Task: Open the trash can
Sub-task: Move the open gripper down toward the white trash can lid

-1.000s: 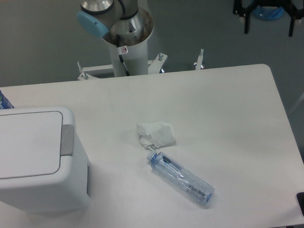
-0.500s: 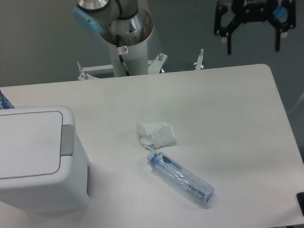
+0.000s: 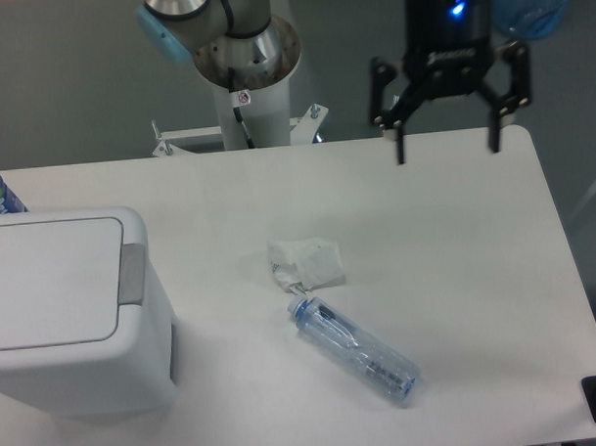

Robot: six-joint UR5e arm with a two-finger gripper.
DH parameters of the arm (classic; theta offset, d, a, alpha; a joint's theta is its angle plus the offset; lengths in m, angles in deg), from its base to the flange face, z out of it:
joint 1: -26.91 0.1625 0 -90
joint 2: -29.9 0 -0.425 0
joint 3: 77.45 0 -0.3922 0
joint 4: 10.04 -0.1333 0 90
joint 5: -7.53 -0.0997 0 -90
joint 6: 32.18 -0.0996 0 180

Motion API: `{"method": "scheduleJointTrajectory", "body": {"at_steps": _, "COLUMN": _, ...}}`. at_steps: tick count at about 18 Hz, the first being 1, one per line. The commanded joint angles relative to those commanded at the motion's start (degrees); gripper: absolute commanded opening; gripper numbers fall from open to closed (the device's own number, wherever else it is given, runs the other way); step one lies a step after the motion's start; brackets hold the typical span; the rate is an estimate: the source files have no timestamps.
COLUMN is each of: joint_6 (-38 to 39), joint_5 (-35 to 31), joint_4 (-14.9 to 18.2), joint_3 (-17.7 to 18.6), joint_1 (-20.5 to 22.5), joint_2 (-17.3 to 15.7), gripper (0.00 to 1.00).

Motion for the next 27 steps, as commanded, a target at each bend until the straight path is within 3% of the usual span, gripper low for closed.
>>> {"method": "scheduleJointTrajectory", "body": {"at_steps": 4, "joint_6": 8.3, "joint_5": 0.0, "joint_4": 0.0, "joint_3": 0.7, "joint_1": -4.7, "joint_2": 1.4, "gripper": 1.00}}
{"method": "scheduleJointTrajectory", "body": {"at_steps": 10, "joint_6": 14.7, "joint_5": 0.1, "joint_4": -0.2, "joint_3": 1.3, "joint_1": -9.8, "joint_2": 3.1, "gripper": 1.00}}
{"method": "scheduleJointTrajectory", "body": {"at_steps": 14, "joint_6": 19.8, "joint_5": 0.3, "joint_4": -2.5, "joint_3": 1.6, "joint_1": -12.9, "joint_2": 4.2, "gripper": 1.00}}
{"method": "scheduleJointTrajectory", "body": {"at_steps": 27, "joint_6": 24.1, "joint_5": 0.3, "joint_4": -2.5, "joint_3": 3.2, "joint_1": -16.2, "joint_2": 5.6, "gripper": 1.00}}
